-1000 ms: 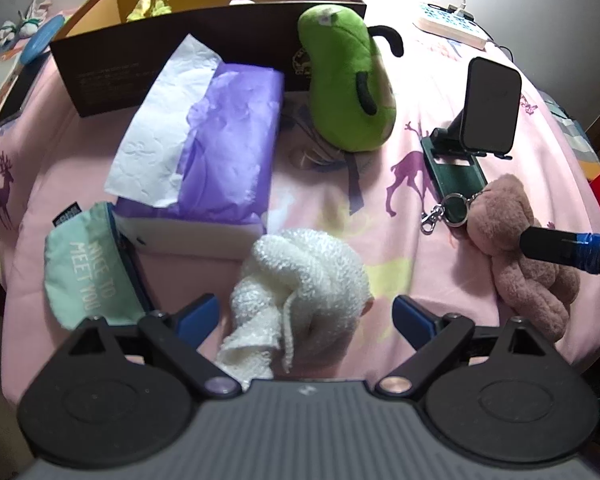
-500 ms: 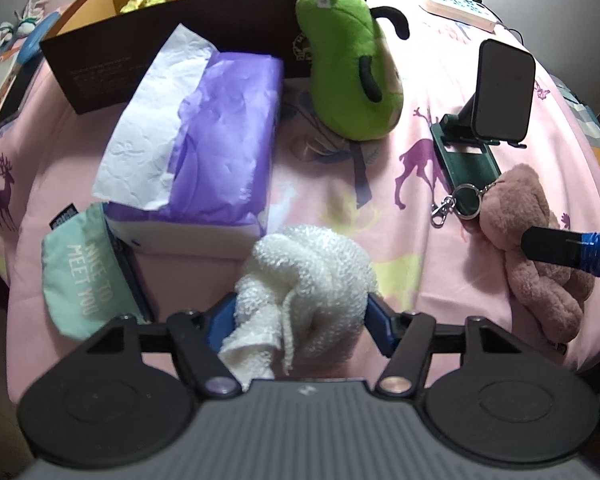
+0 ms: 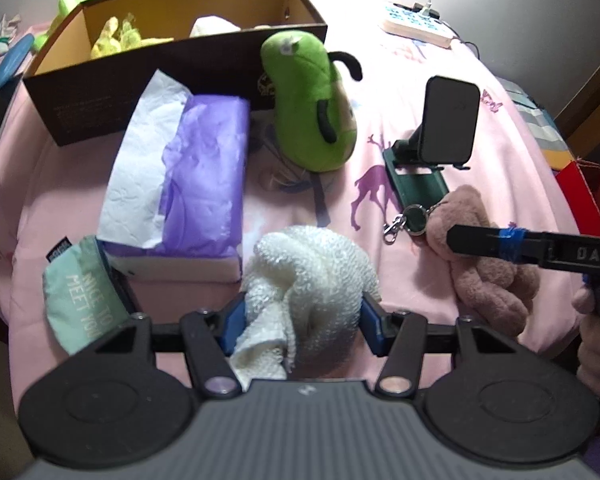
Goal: Organize soft objects
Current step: 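Carry the white towel into the box and open the left gripper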
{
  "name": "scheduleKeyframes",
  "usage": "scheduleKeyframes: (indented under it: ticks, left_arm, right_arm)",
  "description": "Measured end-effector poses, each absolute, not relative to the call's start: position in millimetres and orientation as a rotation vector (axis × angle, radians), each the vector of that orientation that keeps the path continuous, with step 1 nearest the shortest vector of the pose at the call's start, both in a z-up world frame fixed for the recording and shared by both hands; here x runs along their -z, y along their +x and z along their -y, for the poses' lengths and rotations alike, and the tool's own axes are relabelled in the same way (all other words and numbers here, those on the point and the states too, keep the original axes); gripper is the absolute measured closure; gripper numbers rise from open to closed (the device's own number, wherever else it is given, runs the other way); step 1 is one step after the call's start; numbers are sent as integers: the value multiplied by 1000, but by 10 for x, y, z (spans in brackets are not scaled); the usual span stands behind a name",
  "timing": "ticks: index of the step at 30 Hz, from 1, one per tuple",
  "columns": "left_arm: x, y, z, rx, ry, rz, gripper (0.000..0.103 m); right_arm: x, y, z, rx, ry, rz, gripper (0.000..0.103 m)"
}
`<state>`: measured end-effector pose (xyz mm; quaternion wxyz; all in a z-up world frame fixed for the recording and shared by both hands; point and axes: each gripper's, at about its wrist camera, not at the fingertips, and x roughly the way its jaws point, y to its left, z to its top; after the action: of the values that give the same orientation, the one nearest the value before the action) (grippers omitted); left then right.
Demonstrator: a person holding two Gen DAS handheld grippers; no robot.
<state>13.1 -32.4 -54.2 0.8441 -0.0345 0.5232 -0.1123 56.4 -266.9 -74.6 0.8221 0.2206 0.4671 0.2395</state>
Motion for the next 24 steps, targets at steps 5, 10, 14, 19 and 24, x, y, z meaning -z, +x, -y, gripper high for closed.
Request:
scheduleKeyframes:
  ticks: [5, 10, 14, 19, 24]
  left_arm:
    - [279, 234, 194, 275, -101, -1037, 47]
    - [-9, 525, -90, 257, -131, -942, 47]
    - [-226, 851, -325, 215, -129, -846, 47]
    - [-254, 1379, -557, 139, -109, -798, 47]
    - [-57, 1894, -714, 82, -76, -796, 47]
  right_arm:
    - [744, 576, 2640, -492, 483, -987, 84]
    - [735, 562, 2613, -452, 499, -977, 83]
    - [724, 532, 2572, -409, 512, -969, 84]
    - [713, 474, 2518, -351, 529, -958, 84]
    - [676, 416, 2456, -290, 536, -937, 84]
